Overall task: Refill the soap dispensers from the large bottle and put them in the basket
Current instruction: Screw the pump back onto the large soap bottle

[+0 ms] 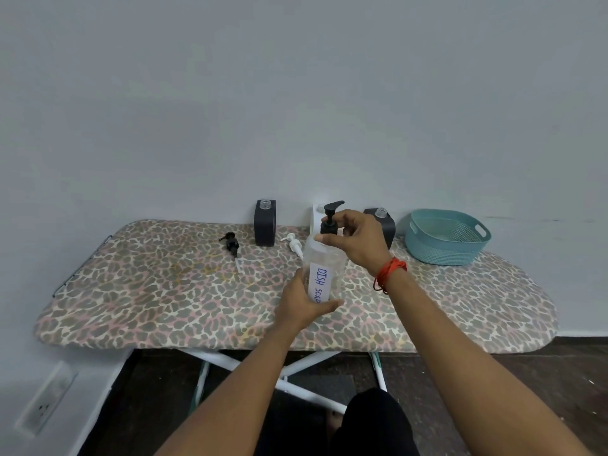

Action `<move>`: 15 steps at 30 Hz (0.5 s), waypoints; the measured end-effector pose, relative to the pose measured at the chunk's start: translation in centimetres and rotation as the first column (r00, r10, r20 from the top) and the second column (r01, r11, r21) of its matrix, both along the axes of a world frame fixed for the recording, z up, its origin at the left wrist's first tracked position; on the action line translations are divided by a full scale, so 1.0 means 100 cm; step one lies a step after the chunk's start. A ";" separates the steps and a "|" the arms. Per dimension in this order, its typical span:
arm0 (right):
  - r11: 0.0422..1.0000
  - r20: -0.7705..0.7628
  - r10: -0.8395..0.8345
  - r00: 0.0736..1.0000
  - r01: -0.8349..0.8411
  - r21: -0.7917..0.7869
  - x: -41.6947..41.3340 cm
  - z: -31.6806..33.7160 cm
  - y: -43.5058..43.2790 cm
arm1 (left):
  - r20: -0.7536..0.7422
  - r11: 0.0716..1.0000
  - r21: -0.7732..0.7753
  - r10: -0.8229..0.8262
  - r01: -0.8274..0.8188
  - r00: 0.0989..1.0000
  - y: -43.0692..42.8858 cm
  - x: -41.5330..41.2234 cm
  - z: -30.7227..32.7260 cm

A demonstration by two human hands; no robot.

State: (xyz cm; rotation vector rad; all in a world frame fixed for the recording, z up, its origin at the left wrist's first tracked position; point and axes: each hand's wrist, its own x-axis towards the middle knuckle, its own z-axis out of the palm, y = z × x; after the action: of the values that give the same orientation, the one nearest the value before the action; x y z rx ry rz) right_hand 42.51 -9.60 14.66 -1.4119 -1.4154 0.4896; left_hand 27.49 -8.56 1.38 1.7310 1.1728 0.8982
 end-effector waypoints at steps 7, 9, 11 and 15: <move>0.989 0.000 -0.118 0.993 0.118 0.095 -0.007 -0.004 -0.013 | 0.007 1.000 0.005 -0.007 0.007 1.000 0.004 -0.001 0.007; 0.982 -0.037 -0.153 0.988 0.156 0.108 -0.010 0.002 -0.016 | 0.024 0.999 0.038 0.018 -0.019 1.000 0.003 -0.002 0.015; 0.972 -0.051 -0.199 0.979 0.204 0.114 -0.013 0.011 -0.017 | 0.028 0.996 0.074 0.039 -0.041 0.999 0.001 -0.004 0.024; 0.960 -0.052 -0.260 0.964 0.264 0.091 -0.019 0.032 -0.019 | 0.084 0.994 0.093 0.048 -0.055 0.995 -0.004 -0.013 0.041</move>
State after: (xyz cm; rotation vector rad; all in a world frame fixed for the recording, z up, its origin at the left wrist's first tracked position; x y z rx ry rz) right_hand 40.57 -11.48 17.82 -1.4754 -1.1821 0.2729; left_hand 26.19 -8.96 5.46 1.7297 1.1417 1.0615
